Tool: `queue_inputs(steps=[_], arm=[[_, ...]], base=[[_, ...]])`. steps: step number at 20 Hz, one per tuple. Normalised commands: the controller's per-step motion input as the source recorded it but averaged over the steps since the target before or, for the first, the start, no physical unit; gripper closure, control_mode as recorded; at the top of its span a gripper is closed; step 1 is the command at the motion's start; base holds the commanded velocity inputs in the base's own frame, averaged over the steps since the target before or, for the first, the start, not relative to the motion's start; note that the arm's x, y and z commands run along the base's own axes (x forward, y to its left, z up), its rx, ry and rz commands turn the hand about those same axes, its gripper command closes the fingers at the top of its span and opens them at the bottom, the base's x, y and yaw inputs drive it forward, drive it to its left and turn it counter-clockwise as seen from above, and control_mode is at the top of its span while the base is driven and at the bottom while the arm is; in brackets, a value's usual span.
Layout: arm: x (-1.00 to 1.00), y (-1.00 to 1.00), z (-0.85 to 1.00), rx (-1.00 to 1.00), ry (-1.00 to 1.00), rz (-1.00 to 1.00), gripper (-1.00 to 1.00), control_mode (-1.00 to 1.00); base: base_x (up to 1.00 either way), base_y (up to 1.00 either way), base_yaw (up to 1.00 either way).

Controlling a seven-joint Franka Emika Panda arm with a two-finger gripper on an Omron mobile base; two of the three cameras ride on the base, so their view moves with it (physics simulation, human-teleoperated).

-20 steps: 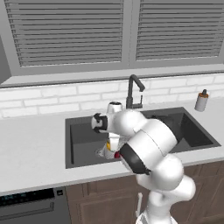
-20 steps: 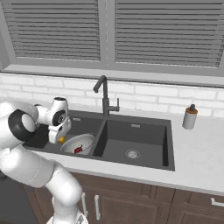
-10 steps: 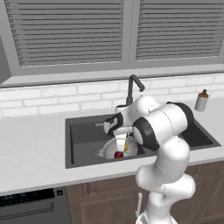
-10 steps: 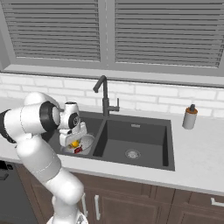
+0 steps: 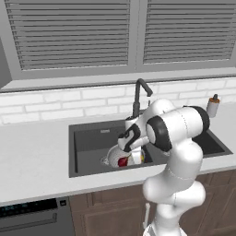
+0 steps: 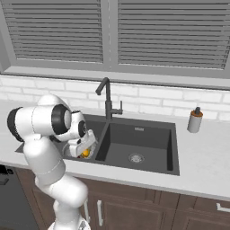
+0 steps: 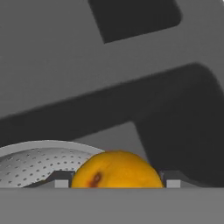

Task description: Put the colander in the sink, put the tangerine, pear in the colander, and turn on the sink faucet and pour water over the colander.

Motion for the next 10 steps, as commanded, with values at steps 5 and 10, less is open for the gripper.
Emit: queue_inputs(steps=[5,10], arm=[[0.02,0.00,-0.41,-0.21,-0.06,-0.12,1.00,-1.00],[-0.06,0.01,-0.06,-0.18,-0.15,-0.14,-1.00,-1.00]], base=[[0.00,0.00,0.00],[0.00,0.00,0.00]])
